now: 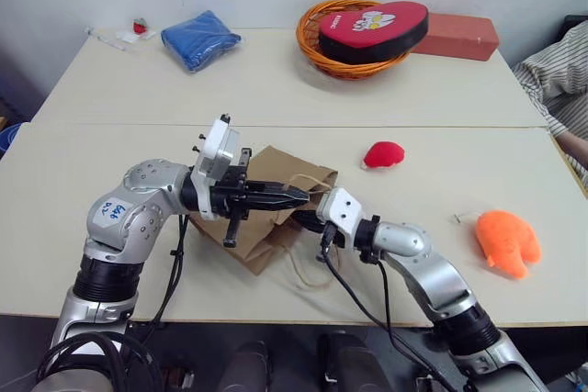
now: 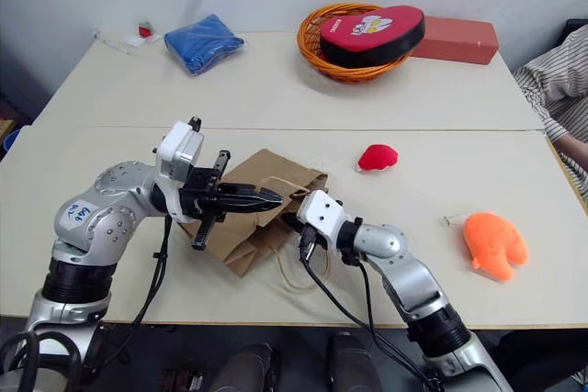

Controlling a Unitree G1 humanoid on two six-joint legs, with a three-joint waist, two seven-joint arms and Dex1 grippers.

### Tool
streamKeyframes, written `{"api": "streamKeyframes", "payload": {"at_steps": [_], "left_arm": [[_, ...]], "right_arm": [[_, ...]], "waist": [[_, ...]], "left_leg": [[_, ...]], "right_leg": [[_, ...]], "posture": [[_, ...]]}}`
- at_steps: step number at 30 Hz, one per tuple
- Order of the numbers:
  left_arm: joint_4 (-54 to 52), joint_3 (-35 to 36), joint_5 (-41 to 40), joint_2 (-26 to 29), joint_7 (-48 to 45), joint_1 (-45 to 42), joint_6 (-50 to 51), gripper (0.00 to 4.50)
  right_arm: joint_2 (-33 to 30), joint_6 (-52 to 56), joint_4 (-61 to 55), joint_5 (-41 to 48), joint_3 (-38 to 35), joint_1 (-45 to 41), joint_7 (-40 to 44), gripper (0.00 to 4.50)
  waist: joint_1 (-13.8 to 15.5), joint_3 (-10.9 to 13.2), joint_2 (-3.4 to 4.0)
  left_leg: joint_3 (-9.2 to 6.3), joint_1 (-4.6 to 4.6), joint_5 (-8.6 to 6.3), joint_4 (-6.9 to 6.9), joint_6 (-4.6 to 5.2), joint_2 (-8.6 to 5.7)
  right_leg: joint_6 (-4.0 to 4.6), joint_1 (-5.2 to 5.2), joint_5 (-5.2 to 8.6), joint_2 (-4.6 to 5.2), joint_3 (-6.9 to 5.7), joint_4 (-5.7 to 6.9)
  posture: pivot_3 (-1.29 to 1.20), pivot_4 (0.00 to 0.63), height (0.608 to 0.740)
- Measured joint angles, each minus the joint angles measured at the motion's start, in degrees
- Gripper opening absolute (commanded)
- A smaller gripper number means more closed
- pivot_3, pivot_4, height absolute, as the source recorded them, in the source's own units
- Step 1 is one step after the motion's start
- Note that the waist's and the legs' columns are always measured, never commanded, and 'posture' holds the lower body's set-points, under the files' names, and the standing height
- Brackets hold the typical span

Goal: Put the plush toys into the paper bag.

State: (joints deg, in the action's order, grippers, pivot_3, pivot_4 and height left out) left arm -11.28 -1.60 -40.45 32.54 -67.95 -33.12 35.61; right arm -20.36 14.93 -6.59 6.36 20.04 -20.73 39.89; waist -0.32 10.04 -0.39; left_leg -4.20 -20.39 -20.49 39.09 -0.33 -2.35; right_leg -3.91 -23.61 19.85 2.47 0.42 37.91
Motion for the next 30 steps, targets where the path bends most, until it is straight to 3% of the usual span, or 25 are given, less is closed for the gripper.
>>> {"api": "streamKeyframes", "payload": {"at_steps": [7, 21, 27, 30], "left_arm": [[0.7, 2.7, -2.3, -0.3, 2.0, -2.2, 1.2, 0.00], [5.6, 10.0, -4.2, 0.0, 6.0, -4.2, 0.4, 0.00], [5.2, 9.5, -4.2, -2.1, 7.7, -1.3, -0.2, 0.00], [4.7, 8.7, -4.1, -2.7, 8.3, -1.0, -0.5, 0.00]], "right_arm": [[1.2, -1.4, 5.8, -3.2, 2.3, -2.6, 1.3, 0.03], [0.9, -3.6, 6.6, -4.9, 2.0, -2.3, 2.4, 0.03], [2.9, -0.3, 3.1, 0.1, -1.0, -0.4, 2.8, 0.03], [2.8, 1.3, -0.5, 2.6, -2.5, -0.3, 3.7, 0.62]], "waist": [[-0.1, 0.0, 0.00], [0.0, 0.0, 0.00], [0.0, 0.0, 0.00], [0.0, 0.0, 0.00]], "left_leg": [[0.00, 0.00, 0.00, 0.00, -0.01, 0.00], [0.00, 0.01, 0.01, 0.02, -0.02, 0.00], [-0.01, -0.01, 0.01, 0.01, -0.02, 0.00], [-0.01, 0.00, 0.01, 0.01, -0.03, 0.00]], "right_leg": [[0.00, -0.02, 0.00, 0.00, 0.00, 0.00], [0.00, 0.01, 0.00, 0.00, -0.02, 0.00], [0.00, -0.01, 0.00, 0.01, -0.02, 0.00], [0.00, -0.01, 0.00, 0.00, -0.02, 0.00]], "posture": [[0.00, 0.150, 0.740], [0.00, 0.150, 0.740], [0.00, 0.150, 0.740], [0.00, 0.150, 0.740]]}}
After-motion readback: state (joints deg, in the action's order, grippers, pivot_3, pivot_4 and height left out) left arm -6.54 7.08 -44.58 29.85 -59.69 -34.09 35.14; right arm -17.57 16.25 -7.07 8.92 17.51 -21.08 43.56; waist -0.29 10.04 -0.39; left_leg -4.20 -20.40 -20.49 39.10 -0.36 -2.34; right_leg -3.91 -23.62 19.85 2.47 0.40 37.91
